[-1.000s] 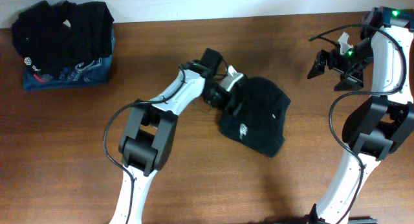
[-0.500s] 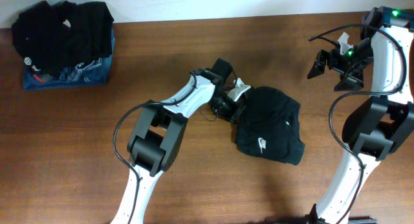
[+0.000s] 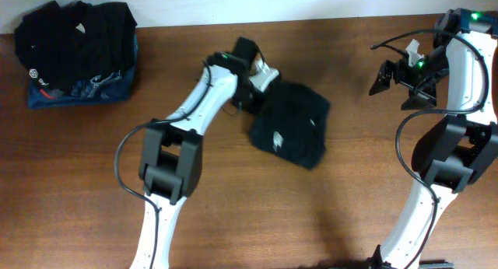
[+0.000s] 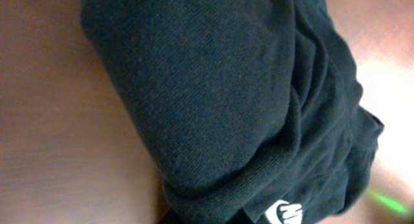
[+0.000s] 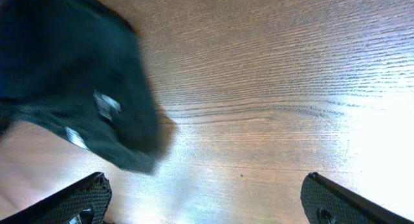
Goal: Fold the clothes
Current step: 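Carry the folded shirt with the left gripper onto the clothes stack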
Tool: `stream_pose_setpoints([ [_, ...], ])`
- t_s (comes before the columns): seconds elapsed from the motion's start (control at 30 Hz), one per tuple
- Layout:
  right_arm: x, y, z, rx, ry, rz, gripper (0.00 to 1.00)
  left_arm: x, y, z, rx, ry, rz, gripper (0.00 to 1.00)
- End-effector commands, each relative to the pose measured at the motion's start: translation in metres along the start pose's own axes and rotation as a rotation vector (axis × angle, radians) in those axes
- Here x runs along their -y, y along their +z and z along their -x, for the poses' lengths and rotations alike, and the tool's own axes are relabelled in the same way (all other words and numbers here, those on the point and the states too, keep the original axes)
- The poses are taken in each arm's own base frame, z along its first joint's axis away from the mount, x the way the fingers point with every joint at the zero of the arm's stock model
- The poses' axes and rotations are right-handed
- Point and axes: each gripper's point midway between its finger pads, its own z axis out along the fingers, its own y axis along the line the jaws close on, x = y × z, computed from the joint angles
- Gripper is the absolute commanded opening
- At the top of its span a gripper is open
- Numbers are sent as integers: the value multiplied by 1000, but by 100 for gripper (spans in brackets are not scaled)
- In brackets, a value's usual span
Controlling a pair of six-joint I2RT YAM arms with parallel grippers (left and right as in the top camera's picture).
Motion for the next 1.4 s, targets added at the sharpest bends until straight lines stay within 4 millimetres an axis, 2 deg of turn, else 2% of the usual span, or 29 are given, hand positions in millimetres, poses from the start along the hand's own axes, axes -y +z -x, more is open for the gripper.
stream_pose_setpoints([
  [0.0, -3, 8, -6, -30, -7, 18, 99, -66, -45, 23, 70, 24, 270, 1],
  [0.1, 0, 17, -7, -44, -1, 20, 99, -89, -63, 28, 87, 47, 357, 1],
  [0.3, -4, 29, -9, -66, 11, 70, 99, -152, -111, 25, 41, 124, 664, 1],
  [0.47, -6, 32, -11, -79, 9, 72, 99, -179, -148, 29, 57, 131, 770, 1],
  [0.6, -13, 36, -13, -88, -10, 68, 99, -202, -200, 38, 147, 102, 831, 1],
  [0.67, -18, 38, -13, -92, -21, 66, 99, -210, -220, 40, 180, 92, 855, 1],
  [0.73, -22, 40, -14, -98, -34, 60, 99, -223, -251, 41, 231, 68, 894, 1],
  [0.87, -28, 42, -16, -105, -47, 57, 99, -246, -294, 32, 288, 21, 947, 1],
  [1.07, -30, 43, -17, -110, -50, 56, 99, -285, -332, 6, 341, -60, 975, 1],
  [1.17, -30, 43, -17, -110, -49, 57, 99, -298, -351, -5, 377, -99, 983, 1],
  [1.37, -30, 43, -18, -114, -45, 57, 99, -294, -388, -1, 473, -114, 1017, 1],
])
